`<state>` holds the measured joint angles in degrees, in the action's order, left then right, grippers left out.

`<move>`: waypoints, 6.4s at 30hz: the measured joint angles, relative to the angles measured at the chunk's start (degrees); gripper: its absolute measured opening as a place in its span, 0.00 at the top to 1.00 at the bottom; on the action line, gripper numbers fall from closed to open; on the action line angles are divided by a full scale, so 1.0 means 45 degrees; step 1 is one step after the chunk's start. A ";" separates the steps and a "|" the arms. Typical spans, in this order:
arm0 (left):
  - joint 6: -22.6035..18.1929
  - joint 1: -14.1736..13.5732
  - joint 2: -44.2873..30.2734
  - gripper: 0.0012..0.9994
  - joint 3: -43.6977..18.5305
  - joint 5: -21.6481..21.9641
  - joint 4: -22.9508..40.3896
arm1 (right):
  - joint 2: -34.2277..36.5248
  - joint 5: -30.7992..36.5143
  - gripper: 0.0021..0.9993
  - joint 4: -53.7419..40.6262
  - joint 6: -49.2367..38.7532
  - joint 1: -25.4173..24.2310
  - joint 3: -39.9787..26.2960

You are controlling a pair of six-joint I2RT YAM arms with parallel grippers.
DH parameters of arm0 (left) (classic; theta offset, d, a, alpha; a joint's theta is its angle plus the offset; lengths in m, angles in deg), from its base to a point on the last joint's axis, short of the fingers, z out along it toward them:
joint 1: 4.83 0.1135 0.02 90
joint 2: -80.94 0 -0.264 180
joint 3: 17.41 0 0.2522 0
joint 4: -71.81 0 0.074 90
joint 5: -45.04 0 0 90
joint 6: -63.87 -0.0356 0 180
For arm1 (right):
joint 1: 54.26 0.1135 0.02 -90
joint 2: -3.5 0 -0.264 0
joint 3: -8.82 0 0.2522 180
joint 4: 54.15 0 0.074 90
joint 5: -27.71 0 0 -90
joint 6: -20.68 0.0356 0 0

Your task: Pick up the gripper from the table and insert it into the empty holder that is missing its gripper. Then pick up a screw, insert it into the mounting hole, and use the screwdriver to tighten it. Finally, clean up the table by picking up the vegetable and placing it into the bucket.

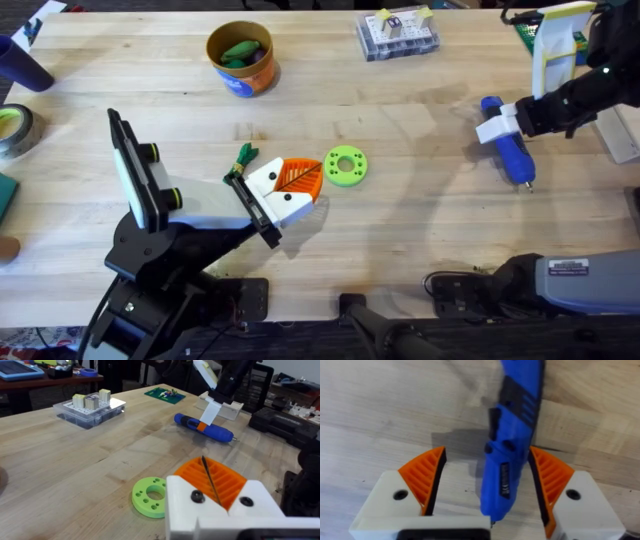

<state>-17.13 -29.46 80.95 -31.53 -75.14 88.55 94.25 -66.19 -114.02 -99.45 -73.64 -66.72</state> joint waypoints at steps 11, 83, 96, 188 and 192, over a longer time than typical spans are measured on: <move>0.0010 0.0000 -0.0005 0.99 0.0000 -0.0005 0.0000 | 0.0110 0.0010 0.02 -0.0196 0.0402 -0.0033 -0.0164; 0.0010 0.0000 -0.0005 0.99 0.0000 -0.0005 0.0004 | -0.5487 -0.1325 0.98 0.5310 0.3986 -0.0494 -0.0348; 0.0010 0.0000 -0.0005 0.99 0.0000 -0.0005 0.0005 | -1.0662 -0.3726 0.98 0.8957 0.5159 0.2407 0.4627; 0.0010 0.0000 -0.0005 0.99 0.0000 -0.0010 0.0007 | -0.5243 -0.4083 0.98 2.1267 1.0703 1.4592 0.5144; 0.0044 0.0000 -0.0005 0.99 0.0000 -0.0014 0.0008 | -0.5245 -0.4007 0.98 2.1143 1.0706 1.4592 0.5119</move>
<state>-16.94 -29.46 80.93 -31.53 -75.20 88.58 70.65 -84.22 -18.87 -51.28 -7.98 -43.68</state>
